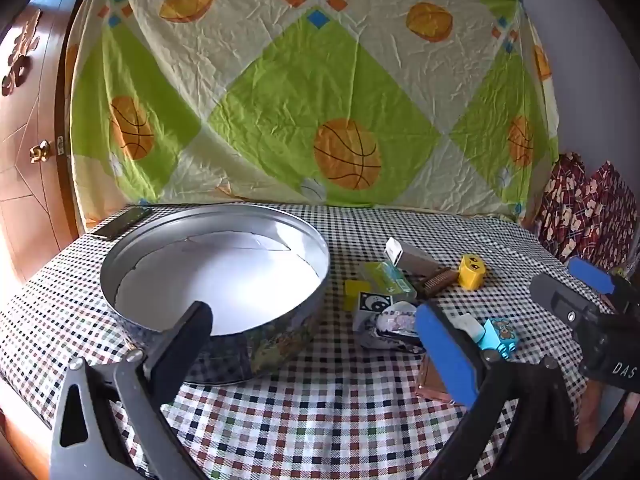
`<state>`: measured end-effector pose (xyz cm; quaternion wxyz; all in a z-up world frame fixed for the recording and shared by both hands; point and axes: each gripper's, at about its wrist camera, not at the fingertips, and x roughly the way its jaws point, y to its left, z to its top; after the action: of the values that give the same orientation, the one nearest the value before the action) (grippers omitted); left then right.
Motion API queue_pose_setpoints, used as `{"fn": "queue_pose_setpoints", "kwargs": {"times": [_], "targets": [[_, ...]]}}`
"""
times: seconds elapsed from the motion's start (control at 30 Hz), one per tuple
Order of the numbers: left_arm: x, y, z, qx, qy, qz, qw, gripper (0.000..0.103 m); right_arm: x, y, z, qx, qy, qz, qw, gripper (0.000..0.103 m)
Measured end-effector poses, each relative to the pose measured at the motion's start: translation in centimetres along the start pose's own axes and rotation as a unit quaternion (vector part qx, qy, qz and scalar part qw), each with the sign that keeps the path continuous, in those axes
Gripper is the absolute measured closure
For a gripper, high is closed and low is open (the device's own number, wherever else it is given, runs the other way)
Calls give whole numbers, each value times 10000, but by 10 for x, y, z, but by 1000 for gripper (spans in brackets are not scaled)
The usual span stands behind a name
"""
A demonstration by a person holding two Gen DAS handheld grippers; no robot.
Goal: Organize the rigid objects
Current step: 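Reach the left tool to the brown chocolate bar box and grasp it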
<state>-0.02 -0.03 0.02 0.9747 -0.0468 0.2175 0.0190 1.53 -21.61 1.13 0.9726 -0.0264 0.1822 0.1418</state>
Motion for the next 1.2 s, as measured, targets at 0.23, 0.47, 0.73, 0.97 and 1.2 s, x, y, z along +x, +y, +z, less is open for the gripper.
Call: {"fn": "queue_pose_setpoints", "kwargs": {"times": [0.23,0.47,0.73,0.97,1.2], "targets": [[0,-3,1,30,2,-24,10000,0,0,0,-5,-35,-8,-2,10000,0],[6,-4,-5,79,60,-35,9999,0,-3,-5,-14,54,49,-40,10000,0],[16,-18,-15,183,204,-67,9996,0,2,-19,-16,177,189,-143,9996,0],[26,-37,-27,287,415,-245,9984,0,5,-35,-30,300,323,-284,9986,0],[37,-59,-38,446,693,-523,9952,0,13,-55,-42,521,477,-355,9969,0]]}}
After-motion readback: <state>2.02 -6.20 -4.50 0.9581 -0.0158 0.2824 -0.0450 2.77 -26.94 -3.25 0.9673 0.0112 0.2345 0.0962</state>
